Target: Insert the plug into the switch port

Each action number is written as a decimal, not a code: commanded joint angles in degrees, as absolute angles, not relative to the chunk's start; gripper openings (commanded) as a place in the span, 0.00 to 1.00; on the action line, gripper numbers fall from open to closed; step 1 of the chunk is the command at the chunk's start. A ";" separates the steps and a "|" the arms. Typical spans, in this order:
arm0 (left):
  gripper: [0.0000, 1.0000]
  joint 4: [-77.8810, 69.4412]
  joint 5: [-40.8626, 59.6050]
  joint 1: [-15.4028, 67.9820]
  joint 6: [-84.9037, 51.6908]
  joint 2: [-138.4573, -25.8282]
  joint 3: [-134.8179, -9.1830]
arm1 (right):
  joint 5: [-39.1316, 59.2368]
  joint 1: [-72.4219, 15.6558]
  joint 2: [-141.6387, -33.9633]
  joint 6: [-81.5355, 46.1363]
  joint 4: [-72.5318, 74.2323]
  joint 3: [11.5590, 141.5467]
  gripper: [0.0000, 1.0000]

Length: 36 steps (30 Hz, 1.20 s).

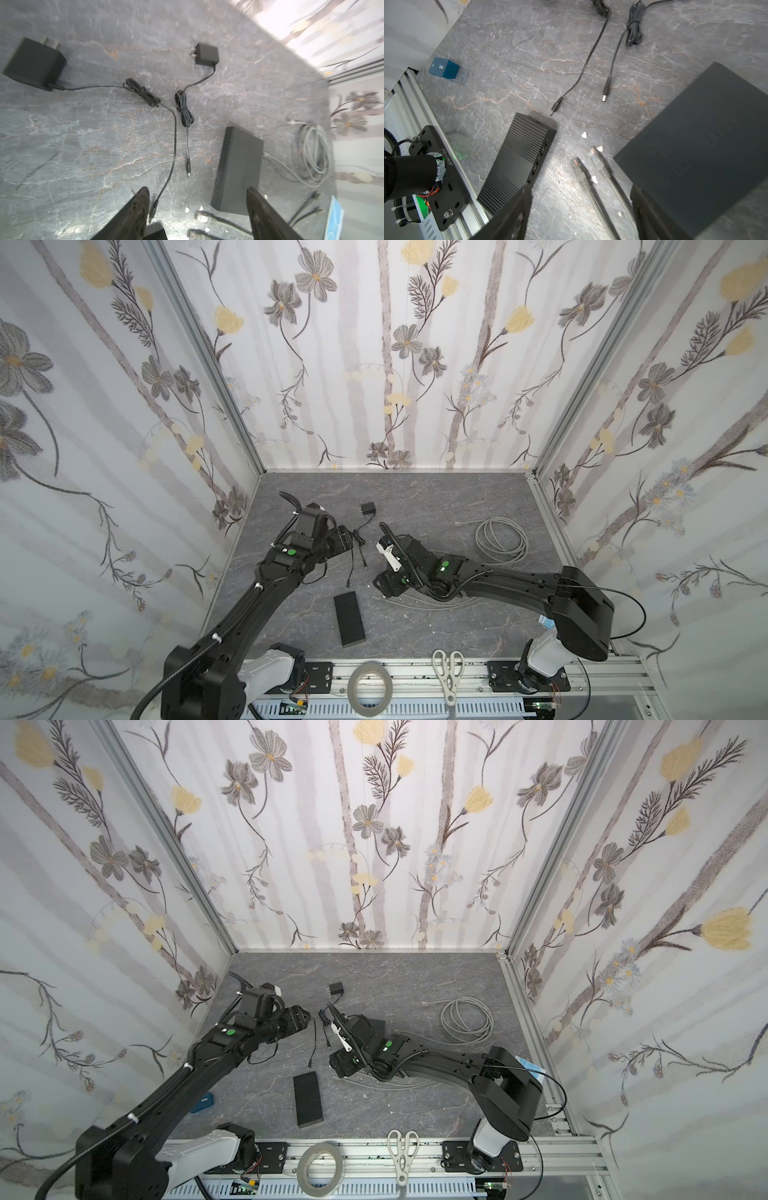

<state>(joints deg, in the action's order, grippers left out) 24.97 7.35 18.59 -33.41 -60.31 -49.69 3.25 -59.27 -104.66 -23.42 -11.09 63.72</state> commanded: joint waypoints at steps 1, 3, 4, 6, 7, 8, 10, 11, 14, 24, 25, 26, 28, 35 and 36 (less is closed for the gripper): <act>0.85 31.27 8.90 18.34 -31.73 -50.52 -50.45 | 3.71 -59.87 -110.03 -28.89 -12.49 68.44 0.76; 0.85 35.20 10.34 18.29 -28.70 -43.75 -51.91 | 2.34 -60.25 -113.77 -32.58 -13.42 72.43 0.74; 0.85 36.97 11.15 18.35 -27.08 -41.67 -52.62 | 1.40 -60.42 -115.44 -34.79 -14.15 74.14 0.74; 0.85 41.77 11.56 18.33 -24.31 -36.63 -54.11 | 2.04 -60.46 -119.17 -39.95 -15.29 78.16 0.71; 0.85 43.70 11.64 18.26 -23.08 -34.81 -54.75 | 1.95 -60.62 -120.75 -42.03 -16.27 79.89 0.71; 0.85 45.54 11.70 18.36 -21.76 -32.75 -55.24 | 1.47 -60.87 -122.68 -44.50 -18.02 82.58 0.71; 0.85 47.48 10.99 18.31 -20.04 -29.02 -55.09 | -0.65 -61.81 -126.08 -46.94 -22.00 88.02 0.71; 0.86 47.81 10.40 18.35 -19.44 -26.92 -54.13 | -3.25 -62.34 -127.78 -48.16 -24.78 91.14 0.69; 0.89 47.01 8.38 18.35 -19.54 -21.48 -50.79 | -8.00 -63.23 -132.39 -51.92 -31.07 99.03 0.57; 0.91 46.53 6.29 21.21 -19.33 -18.86 -49.86 | -8.84 -64.03 -142.86 -57.39 -39.60 112.74 0.46; 0.91 46.52 6.02 21.50 -19.34 -18.67 -49.79 | -8.70 -64.22 -143.45 -57.47 -39.71 113.50 0.43; 0.91 46.66 5.84 21.80 -19.26 -18.43 -49.83 | -8.48 -64.33 -144.21 -57.63 -39.98 114.35 0.41; 0.91 46.75 5.63 22.21 -19.25 -17.98 -49.80 | -8.45 -64.51 -145.26 -57.98 -40.41 115.58 0.36; 0.91 47.00 5.02 23.46 -19.34 -16.93 -49.78 | -8.11 -64.35 -147.56 -59.54 -40.50 116.70 0.31; 0.91 47.00 4.97 23.66 -19.34 -16.93 -49.83 | -8.00 -64.40 -147.87 -59.67 -40.43 117.00 0.31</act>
<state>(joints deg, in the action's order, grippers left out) 47.33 5.76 23.35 -19.49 -17.04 -49.87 -7.84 -64.34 -147.11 -57.93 -40.51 116.11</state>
